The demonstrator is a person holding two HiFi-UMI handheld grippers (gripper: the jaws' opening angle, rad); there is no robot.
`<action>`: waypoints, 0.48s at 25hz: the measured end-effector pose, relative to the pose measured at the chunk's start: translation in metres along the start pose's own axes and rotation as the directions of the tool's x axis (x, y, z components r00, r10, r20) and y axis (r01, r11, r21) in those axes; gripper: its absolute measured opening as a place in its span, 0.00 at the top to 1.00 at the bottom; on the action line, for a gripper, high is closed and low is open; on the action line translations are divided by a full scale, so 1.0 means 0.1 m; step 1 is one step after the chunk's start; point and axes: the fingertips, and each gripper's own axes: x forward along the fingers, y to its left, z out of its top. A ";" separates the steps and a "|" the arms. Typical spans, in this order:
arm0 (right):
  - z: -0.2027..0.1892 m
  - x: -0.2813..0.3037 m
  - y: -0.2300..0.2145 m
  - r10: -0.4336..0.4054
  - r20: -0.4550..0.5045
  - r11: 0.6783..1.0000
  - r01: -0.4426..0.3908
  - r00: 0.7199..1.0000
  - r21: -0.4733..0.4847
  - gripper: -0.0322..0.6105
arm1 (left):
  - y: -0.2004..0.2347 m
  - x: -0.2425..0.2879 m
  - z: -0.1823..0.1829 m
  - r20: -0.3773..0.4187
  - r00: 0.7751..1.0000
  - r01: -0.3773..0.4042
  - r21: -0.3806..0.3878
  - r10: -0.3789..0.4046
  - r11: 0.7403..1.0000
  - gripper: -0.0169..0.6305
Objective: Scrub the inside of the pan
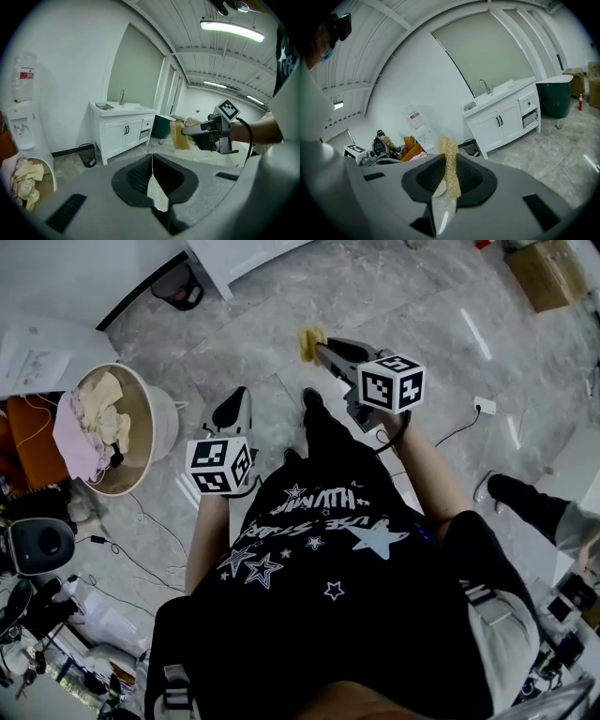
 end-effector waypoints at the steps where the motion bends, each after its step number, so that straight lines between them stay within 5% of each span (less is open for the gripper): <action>1: 0.03 0.05 -0.02 0.010 -0.005 1.000 -0.010 1.000 0.001 0.84 | 0.03 0.04 0.00 -0.007 1.000 -0.006 -0.006 0.006 1.000 0.95; 12: 0.91 0.57 -0.60 0.082 -0.005 0.997 -0.082 0.997 -0.012 0.84 | 0.48 0.84 0.61 0.000 0.996 -0.085 -0.064 0.085 0.994 0.95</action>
